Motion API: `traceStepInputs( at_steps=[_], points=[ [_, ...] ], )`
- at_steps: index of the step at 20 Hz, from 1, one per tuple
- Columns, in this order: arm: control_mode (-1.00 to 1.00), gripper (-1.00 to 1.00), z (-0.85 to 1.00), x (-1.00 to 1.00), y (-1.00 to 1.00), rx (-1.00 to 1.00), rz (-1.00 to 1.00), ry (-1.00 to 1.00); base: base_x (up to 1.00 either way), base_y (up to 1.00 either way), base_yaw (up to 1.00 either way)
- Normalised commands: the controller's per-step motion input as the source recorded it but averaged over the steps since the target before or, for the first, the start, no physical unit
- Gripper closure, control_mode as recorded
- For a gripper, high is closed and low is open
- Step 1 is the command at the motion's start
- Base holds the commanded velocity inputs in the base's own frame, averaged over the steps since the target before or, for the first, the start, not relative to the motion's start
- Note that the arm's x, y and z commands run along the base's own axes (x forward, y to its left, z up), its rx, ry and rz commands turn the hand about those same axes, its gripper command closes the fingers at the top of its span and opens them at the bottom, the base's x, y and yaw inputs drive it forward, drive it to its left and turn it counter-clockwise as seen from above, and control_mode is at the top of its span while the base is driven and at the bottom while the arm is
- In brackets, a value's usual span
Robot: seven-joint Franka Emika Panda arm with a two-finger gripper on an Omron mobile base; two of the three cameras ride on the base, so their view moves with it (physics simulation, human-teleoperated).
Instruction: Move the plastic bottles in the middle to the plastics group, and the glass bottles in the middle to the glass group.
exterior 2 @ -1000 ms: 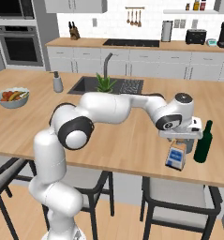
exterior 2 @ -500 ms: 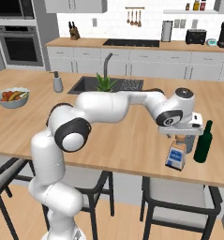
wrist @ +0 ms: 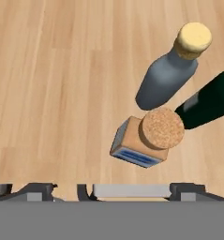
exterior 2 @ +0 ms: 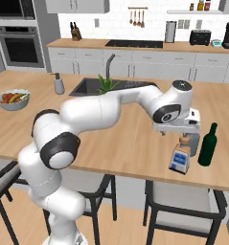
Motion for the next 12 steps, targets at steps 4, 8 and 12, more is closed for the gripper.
traceStepInputs(
  at_steps=[4, 8, 12],
  points=[
    [-1.00, -1.00, 0.01, -0.04, 0.93, 0.00, 0.00, 0.00, 0.00, 0.00, 0.00],
    [-1.00, -1.00, 0.00, 0.00, 1.00, 0.00, 0.00, 0.00, 0.00, 0.00, 0.00],
    [-1.00, -1.00, -0.19, 0.01, 1.00, 0.00, 0.01, 0.01, 0.00, 0.00, 0.00]
  ],
)
